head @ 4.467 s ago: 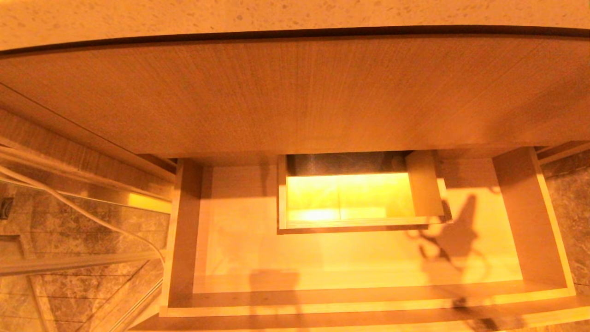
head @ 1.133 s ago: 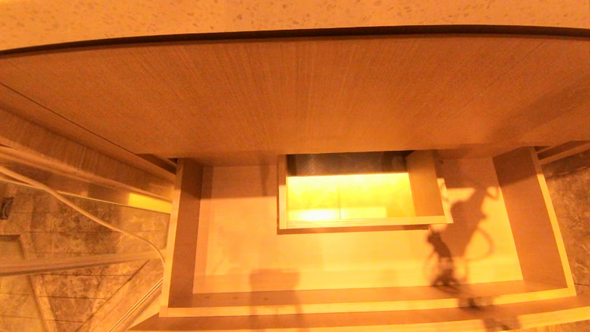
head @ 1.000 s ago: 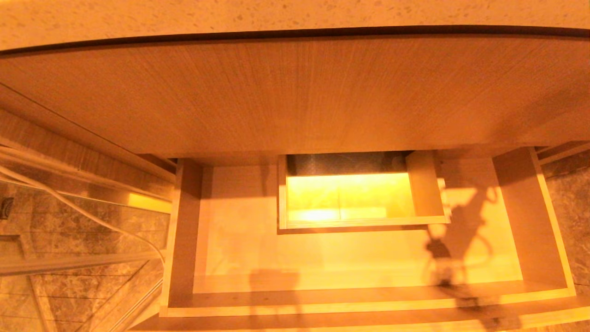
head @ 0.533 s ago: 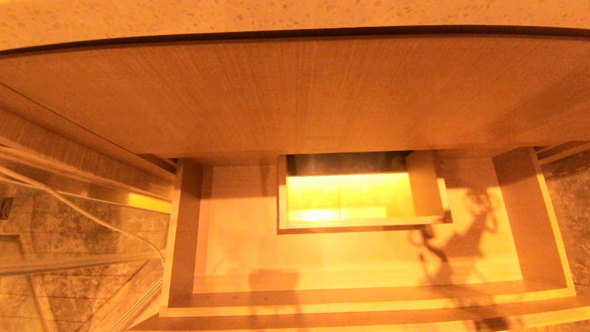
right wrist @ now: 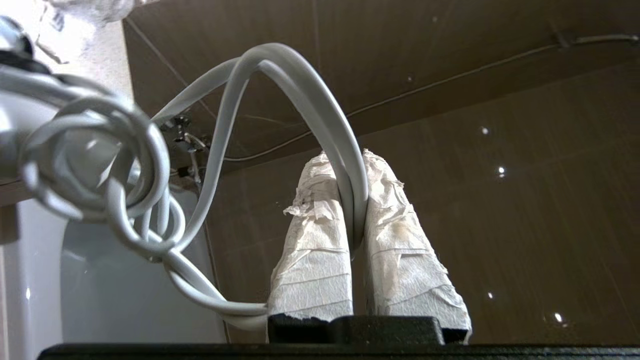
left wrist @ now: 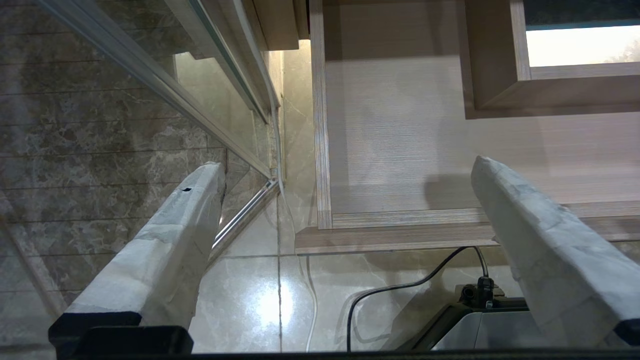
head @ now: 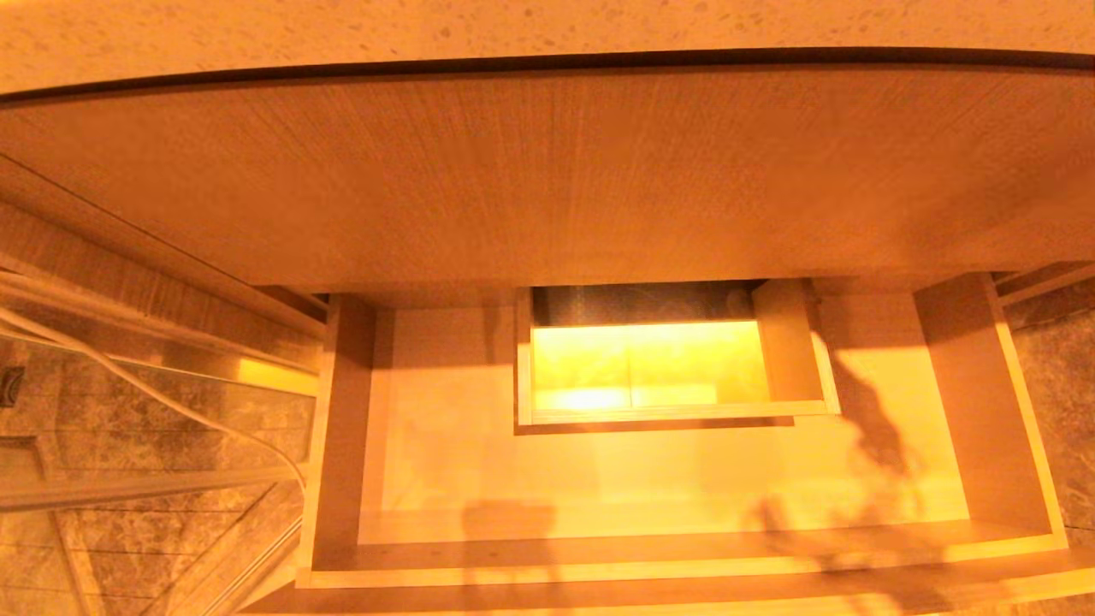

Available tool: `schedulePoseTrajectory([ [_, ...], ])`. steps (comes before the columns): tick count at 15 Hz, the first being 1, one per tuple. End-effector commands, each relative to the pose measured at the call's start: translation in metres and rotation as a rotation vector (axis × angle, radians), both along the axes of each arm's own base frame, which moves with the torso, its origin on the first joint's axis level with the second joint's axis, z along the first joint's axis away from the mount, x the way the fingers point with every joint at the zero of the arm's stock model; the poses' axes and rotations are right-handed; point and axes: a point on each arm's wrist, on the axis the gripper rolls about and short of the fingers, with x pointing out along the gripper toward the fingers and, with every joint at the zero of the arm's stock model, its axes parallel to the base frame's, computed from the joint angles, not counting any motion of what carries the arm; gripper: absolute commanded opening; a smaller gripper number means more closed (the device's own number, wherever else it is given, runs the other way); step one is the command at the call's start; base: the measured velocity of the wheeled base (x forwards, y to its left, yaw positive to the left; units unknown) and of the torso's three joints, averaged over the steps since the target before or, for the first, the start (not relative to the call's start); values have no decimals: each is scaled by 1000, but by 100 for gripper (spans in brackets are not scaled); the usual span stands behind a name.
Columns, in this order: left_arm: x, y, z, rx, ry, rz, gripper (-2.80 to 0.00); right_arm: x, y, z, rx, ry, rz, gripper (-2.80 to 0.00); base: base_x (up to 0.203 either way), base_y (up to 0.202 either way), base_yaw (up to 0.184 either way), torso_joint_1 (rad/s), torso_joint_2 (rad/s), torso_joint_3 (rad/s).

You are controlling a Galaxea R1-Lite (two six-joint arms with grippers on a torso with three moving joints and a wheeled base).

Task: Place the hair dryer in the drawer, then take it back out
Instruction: Pick up the hairdryer, then put it into the drawer

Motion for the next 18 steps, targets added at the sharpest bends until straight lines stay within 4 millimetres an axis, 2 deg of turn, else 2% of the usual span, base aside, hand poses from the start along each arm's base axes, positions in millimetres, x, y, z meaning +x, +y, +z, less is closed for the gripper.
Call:
schedulePoseTrajectory([
  [1,0,0,0,0,0,0,0,-23,7,-8,-14,-40,-4,-280,0,0,0,0,0,0],
  [6,0,0,0,0,0,0,0,-44,13,-21,27,-37,-20,-280,0,0,0,0,0,0],
  [9,0,0,0,0,0,0,0,-52,14,-20,69,-38,-46,-280,0,0,0,0,0,0],
  [13,0,0,0,0,0,0,0,-48,10,-26,153,52,-96,-280,0,0,0,0,0,0],
  [18,0,0,0,0,0,0,0,-34,-1,-51,255,352,-108,-280,0,0,0,0,0,0],
])
